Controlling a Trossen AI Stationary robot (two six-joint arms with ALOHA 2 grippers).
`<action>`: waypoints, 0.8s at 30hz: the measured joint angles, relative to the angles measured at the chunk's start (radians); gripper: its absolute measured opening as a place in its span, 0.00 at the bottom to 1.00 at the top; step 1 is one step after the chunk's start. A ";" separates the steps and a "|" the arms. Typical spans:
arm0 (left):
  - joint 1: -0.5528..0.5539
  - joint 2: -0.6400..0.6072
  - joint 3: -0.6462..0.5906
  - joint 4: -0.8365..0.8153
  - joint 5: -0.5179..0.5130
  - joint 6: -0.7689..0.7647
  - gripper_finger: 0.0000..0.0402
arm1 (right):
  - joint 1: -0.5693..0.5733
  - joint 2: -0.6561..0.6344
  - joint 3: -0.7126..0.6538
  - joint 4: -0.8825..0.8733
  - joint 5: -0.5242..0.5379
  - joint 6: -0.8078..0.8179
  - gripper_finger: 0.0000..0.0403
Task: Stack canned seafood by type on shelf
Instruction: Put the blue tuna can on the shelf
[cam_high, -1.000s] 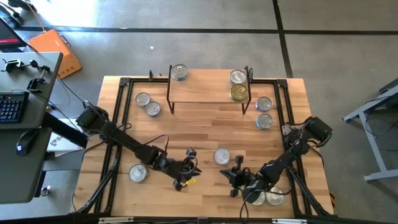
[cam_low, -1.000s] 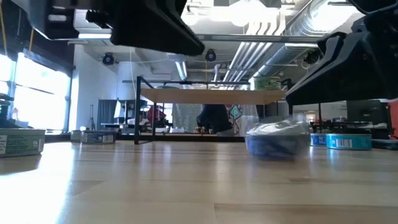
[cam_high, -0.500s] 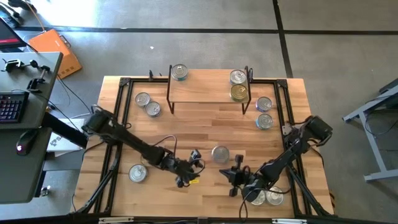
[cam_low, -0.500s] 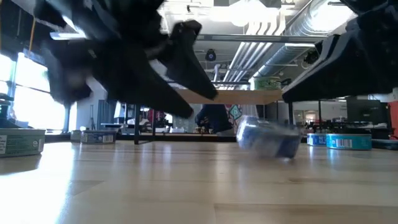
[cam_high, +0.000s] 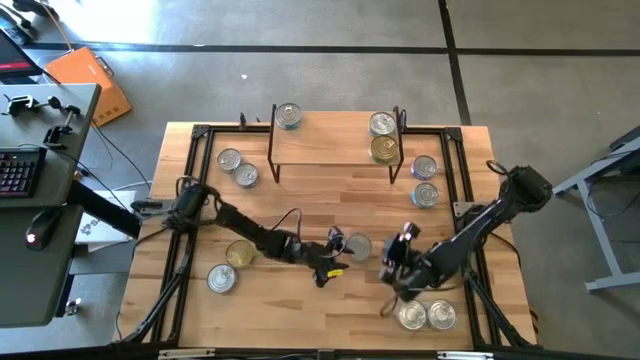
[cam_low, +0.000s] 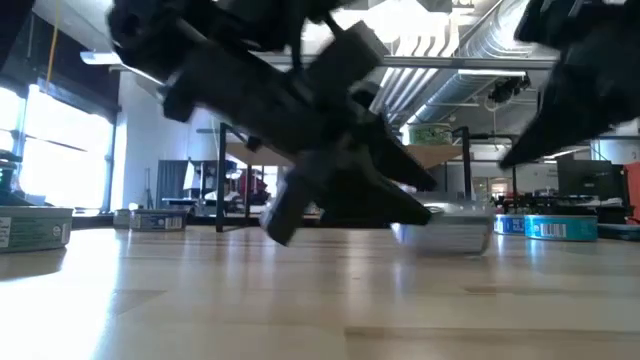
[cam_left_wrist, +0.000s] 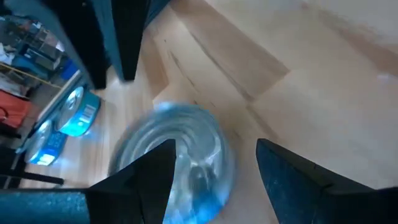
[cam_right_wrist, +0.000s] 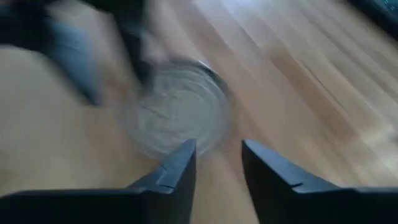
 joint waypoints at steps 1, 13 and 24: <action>0.007 0.010 0.012 -0.006 0.004 0.000 0.54 | -0.022 0.004 -0.003 -0.046 -0.020 0.036 0.36; 0.060 0.067 0.078 -0.107 0.071 -0.011 0.53 | -0.199 0.008 -0.191 0.457 -0.206 -0.277 0.45; 0.017 0.041 0.080 -0.164 0.063 -0.022 0.20 | -0.180 -0.018 -0.178 0.465 -0.311 -0.344 0.40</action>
